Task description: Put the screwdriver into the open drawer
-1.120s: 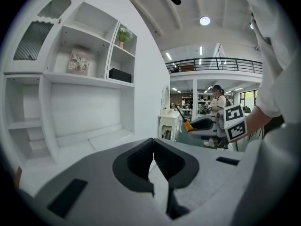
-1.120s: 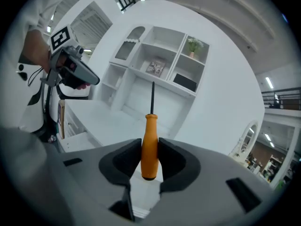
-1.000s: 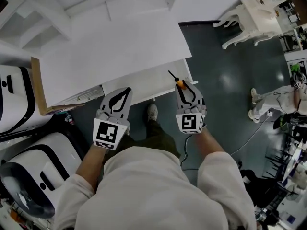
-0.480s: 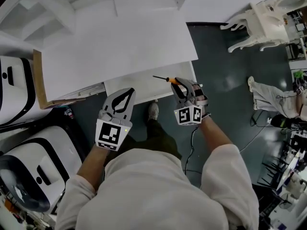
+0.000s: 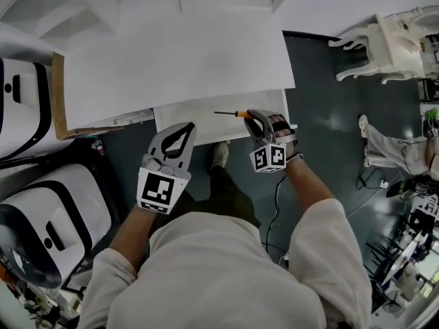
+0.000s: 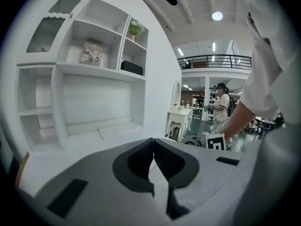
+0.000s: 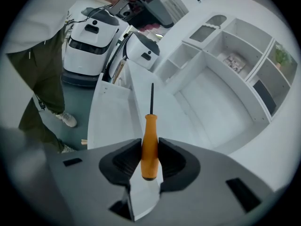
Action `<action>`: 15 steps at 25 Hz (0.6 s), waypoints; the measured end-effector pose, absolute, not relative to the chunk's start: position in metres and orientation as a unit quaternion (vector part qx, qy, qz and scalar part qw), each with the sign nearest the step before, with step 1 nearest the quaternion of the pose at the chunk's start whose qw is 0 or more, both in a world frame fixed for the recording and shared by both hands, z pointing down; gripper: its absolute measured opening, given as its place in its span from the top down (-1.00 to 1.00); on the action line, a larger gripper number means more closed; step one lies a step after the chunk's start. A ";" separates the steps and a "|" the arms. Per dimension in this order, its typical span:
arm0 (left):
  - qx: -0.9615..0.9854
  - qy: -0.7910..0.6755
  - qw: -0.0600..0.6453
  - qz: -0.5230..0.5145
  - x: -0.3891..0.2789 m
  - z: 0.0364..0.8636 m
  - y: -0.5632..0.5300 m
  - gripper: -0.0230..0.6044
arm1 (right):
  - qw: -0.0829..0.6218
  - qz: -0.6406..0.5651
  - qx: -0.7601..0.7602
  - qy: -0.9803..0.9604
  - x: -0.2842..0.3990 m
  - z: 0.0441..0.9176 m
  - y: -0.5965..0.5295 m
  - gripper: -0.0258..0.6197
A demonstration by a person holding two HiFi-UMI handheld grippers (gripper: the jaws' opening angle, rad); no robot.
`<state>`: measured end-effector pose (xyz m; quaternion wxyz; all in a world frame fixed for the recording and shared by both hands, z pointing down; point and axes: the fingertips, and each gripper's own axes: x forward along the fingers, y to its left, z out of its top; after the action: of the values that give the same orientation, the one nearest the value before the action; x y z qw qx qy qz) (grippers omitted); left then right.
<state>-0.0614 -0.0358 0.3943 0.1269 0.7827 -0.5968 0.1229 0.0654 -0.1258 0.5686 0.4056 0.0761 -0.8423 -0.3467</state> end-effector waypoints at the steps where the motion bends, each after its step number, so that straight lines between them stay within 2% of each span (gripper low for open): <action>1: 0.781 -0.599 0.128 0.123 -0.062 0.396 -0.036 0.91 | 0.408 -0.350 0.068 -0.840 0.064 0.573 -0.126 0.55; 15: 0.760 -0.620 0.151 0.126 -0.070 0.415 -0.042 0.91 | 0.428 -0.366 -0.015 -0.826 0.050 0.627 -0.134 0.55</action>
<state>-0.0698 -0.0419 0.4151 0.1512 0.7599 -0.6195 0.1259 0.0505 -0.1341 0.6272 0.4280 -0.0152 -0.8262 -0.3660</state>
